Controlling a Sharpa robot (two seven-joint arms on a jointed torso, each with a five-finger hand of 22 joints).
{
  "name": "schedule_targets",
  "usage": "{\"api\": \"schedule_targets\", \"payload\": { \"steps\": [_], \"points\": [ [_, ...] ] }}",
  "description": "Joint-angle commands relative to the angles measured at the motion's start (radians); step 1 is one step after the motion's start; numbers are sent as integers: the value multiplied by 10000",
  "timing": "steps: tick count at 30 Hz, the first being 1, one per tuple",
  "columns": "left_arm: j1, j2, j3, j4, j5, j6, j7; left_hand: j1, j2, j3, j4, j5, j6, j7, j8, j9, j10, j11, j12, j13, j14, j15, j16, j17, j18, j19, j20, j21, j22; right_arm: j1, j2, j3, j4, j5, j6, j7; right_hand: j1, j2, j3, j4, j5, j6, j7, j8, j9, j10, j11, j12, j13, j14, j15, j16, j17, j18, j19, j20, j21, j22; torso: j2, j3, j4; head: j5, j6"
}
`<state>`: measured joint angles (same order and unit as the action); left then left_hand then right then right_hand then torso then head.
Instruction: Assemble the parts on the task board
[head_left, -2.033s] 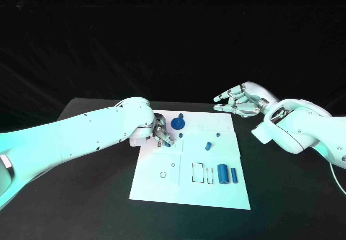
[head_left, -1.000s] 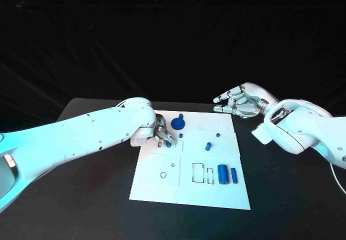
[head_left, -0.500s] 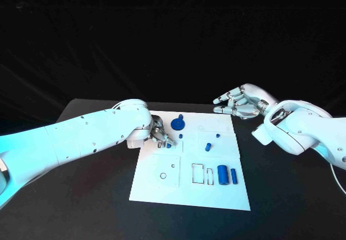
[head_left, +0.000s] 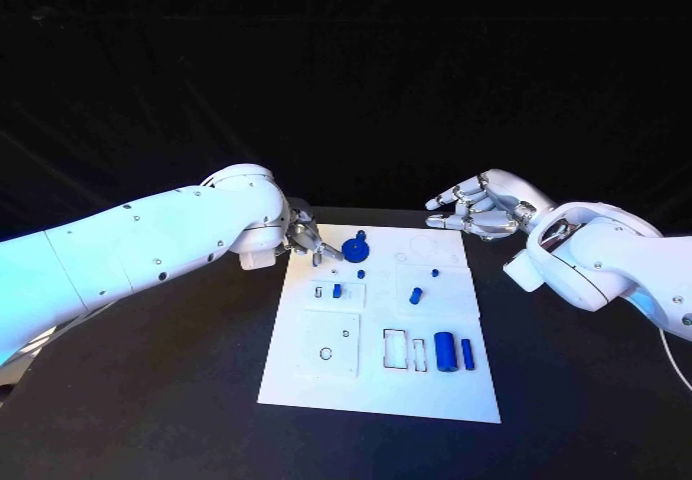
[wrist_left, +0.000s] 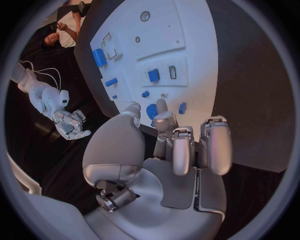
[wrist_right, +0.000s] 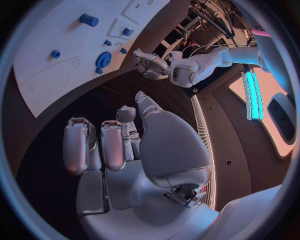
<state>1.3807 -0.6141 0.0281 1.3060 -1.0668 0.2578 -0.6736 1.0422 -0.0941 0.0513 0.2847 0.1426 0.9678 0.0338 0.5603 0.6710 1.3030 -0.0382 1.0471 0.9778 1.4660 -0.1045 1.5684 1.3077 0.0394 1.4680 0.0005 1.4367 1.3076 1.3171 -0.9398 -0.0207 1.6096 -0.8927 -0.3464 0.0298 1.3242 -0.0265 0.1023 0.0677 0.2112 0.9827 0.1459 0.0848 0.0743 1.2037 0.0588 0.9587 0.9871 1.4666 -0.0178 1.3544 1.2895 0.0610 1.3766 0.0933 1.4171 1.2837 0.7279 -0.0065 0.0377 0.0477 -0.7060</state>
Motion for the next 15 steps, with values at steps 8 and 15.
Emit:
{"api": "schedule_targets", "payload": {
  "steps": [8,15],
  "points": [
    [208,946,-71,-2003,-38,758,386,726,272,-412,-17,101,-409,295,-743,-816,-481,275,-674,-782,1048,292,24,2631,31,420,283,-186,1034,-8,76,-7,-61,-25,127,78,-84,48,-45,27,53,0,35,48,-10,-19,18,-39,-14,426,38,-54,-9,73,-68,27,-58,-9,13,-23,5,32,51],
    [81,1538,-128,-3327,-131,1052,685,979,486,-355,-4,226,-196,266,-701,-949,-511,262,-657,-796,1048,296,24,2631,31,427,311,-179,1054,-15,154,-9,-103,8,123,111,-101,72,-49,48,57,-4,35,48,-11,-15,18,-32,-11,428,38,-54,-3,72,-66,28,-59,-5,87,-55,-78,103,112]
  ]
}}
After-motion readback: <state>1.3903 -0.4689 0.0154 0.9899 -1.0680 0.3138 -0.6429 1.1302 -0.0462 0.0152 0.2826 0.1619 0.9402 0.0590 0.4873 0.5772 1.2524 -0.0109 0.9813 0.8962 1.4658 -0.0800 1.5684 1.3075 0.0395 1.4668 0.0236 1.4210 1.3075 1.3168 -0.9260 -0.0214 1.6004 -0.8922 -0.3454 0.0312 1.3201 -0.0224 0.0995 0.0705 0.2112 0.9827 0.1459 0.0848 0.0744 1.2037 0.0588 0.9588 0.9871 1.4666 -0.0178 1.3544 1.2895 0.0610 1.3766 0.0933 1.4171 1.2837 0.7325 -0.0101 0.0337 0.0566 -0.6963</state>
